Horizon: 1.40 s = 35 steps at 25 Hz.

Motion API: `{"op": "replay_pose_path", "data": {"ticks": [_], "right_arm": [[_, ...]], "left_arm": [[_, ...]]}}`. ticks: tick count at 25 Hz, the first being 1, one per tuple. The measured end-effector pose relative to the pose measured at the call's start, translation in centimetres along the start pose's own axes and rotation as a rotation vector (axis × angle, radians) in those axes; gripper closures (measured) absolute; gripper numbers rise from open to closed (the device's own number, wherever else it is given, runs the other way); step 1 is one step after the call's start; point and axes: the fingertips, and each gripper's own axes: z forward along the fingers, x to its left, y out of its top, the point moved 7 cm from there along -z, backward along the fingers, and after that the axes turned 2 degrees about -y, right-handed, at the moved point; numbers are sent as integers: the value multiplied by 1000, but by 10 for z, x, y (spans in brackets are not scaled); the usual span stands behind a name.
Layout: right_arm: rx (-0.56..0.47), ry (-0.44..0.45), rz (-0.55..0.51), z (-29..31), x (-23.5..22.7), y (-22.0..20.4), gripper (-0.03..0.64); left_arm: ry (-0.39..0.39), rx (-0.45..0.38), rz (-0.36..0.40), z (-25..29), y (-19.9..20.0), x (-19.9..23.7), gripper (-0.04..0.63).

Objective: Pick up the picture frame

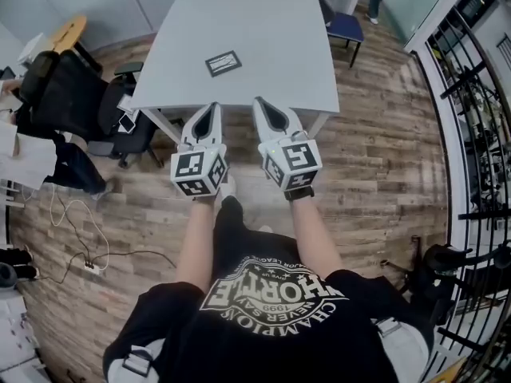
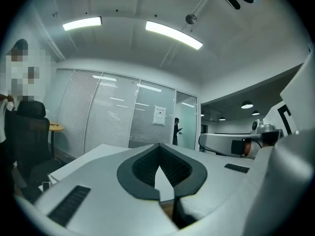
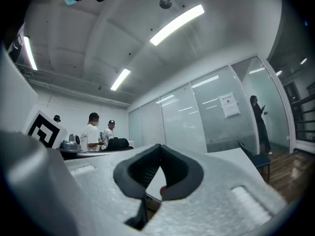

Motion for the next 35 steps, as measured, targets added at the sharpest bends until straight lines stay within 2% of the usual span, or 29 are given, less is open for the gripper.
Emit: {"op": "replay_pose_path", "data": {"ticks": [7, 17, 24, 30, 35], "right_arm": [[18, -40, 33, 64, -34, -11, 620], [24, -59, 48, 219, -65, -9, 620], [36, -65, 35, 328, -67, -14, 620], [70, -87, 32, 386, -78, -36, 620], [148, -126, 37, 405, -101, -66, 620]], "left_arm": [[-16, -32, -24, 62, 1, 36, 592], [6, -23, -36, 173, 30, 148, 592], [20, -8, -60, 237, 42, 240, 592], [-23, 29, -80, 279, 27, 274, 592], [-29, 110, -124, 306, -7, 297, 592]]}}
